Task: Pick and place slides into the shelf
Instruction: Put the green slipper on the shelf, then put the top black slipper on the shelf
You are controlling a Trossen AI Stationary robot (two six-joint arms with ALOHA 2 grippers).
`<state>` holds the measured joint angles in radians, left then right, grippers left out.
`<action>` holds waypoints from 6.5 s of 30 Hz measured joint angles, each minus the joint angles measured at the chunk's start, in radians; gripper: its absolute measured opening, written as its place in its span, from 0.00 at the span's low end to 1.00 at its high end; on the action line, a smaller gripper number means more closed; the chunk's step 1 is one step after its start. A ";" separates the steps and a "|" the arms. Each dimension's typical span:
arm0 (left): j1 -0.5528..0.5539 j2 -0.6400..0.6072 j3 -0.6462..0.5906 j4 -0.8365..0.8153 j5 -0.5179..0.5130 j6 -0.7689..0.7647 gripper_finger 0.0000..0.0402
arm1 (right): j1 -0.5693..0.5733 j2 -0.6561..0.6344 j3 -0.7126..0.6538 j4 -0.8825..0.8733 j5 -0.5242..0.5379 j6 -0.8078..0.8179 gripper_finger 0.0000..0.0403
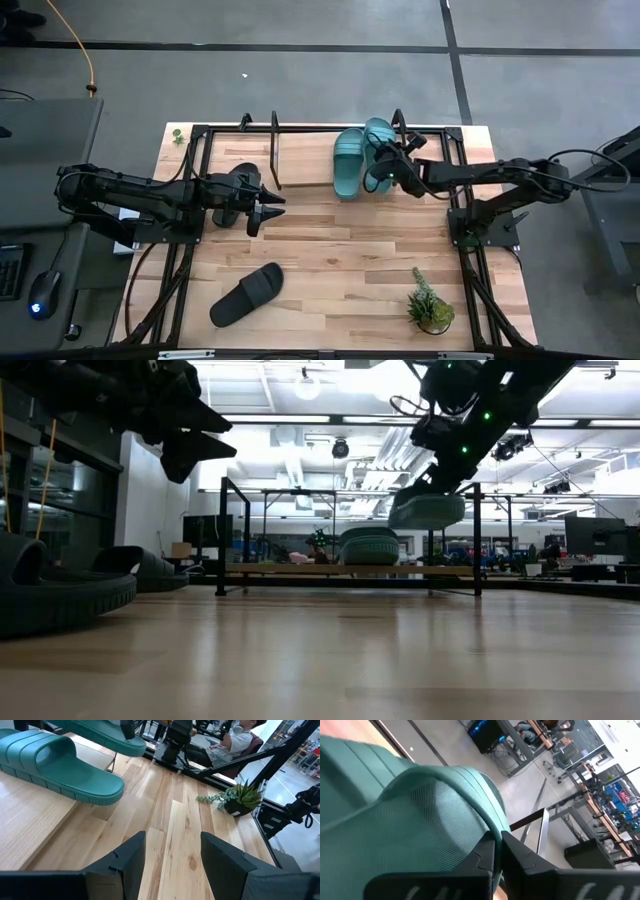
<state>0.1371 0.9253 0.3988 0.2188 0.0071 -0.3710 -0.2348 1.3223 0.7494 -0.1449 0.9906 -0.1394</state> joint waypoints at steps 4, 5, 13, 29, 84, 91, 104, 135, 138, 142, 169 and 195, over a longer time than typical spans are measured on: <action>0.000 0.000 0.000 0.000 0.000 0.000 0.43 | -0.021 0.045 0.000 0.003 -0.007 0.000 0.00; 0.000 0.000 0.000 0.001 0.000 0.000 0.43 | -0.025 0.061 0.000 0.009 -0.007 0.000 0.00; 0.000 0.000 0.000 0.002 0.000 0.000 0.43 | -0.058 0.159 0.000 0.061 -0.019 0.000 0.00; 0.000 0.000 0.000 0.003 0.000 0.003 0.43 | -0.061 0.172 0.000 0.067 -0.003 -0.018 0.00; 0.000 0.000 0.000 -0.025 0.008 -0.004 0.43 | 0.073 0.171 0.176 -0.125 -0.083 0.116 0.48; 0.000 0.000 0.000 -0.042 0.087 -0.046 0.43 | 0.142 0.171 0.213 -0.152 -0.468 0.314 0.48; 0.000 0.000 0.000 -0.050 0.143 -0.090 0.43 | 0.253 0.171 0.213 -0.124 -0.764 0.456 0.48; -0.130 0.000 0.092 -0.338 0.057 0.134 0.43 | 0.355 0.171 0.213 0.052 -0.894 0.304 0.48; -0.182 0.000 0.156 -0.515 -0.092 0.156 0.43 | 0.355 0.171 0.213 0.052 -0.894 0.303 0.48; -0.269 0.000 0.193 -0.679 -0.318 0.156 0.43 | 0.355 0.171 0.213 0.050 -0.894 0.319 0.48; -0.333 0.041 0.195 -1.029 -0.745 -0.053 0.43 | 0.355 0.171 0.212 0.010 -0.893 0.366 0.48; 0.013 0.034 0.135 -1.103 -0.490 -0.684 0.43 | 0.356 0.171 0.212 0.007 -0.895 0.365 0.48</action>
<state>0.1505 0.9592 0.5335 -0.8845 -0.4829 -1.0550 0.1207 1.4929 0.9619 -0.1383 0.0956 0.2253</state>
